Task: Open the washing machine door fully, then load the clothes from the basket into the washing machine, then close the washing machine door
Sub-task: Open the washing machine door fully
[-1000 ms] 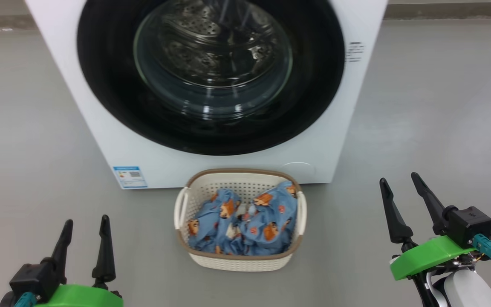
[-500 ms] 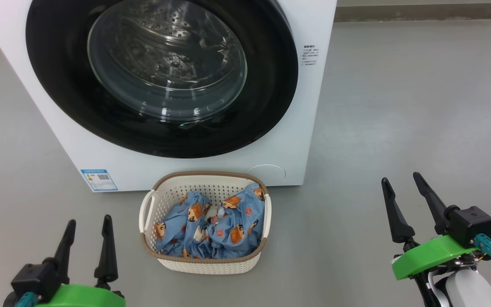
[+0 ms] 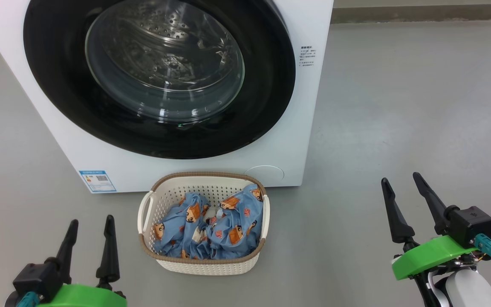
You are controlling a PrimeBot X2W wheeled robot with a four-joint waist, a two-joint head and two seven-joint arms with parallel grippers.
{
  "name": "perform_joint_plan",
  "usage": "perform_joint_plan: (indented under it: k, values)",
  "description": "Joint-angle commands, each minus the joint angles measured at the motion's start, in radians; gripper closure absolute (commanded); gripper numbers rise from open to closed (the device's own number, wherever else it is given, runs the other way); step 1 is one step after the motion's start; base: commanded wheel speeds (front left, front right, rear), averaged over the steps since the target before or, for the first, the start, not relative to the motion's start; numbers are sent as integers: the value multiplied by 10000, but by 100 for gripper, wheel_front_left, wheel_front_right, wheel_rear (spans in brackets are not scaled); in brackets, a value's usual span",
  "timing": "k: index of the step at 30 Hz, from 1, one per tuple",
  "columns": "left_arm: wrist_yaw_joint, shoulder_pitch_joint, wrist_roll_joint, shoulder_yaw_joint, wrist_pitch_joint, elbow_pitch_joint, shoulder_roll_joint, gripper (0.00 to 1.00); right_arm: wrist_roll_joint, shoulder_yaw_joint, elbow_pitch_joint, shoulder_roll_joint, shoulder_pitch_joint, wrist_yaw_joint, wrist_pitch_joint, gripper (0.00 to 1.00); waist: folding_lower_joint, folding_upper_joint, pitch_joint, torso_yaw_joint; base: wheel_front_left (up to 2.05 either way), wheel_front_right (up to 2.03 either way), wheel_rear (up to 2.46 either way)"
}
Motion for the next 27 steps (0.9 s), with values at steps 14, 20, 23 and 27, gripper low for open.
perform_joint_plan:
  k: [14, 20, 23, 27]
  values:
    - [-36, -414, -78, 260, -92, -183, 274, 0, -59, 199, -227, -100, -460, 75, -122, 0, 0, 0, 2, -6, 0, 0, 0]
    - [-36, -411, -64, 270, -92, -184, 264, 0, -70, 165, -243, -93, -436, 75, -122, 0, 0, 0, 6, 13, 0, 0, 0]
    - [-36, -405, -59, 282, -92, -188, 259, 0, -85, 158, -250, -91, -428, 75, -122, 0, 0, 0, 10, 20, 0, 0, 0]
    - [-36, -404, -59, 286, -92, -203, 250, 0, -93, 148, -228, -97, -447, 75, -122, 0, 0, 0, 37, 33, 0, 0, 0]
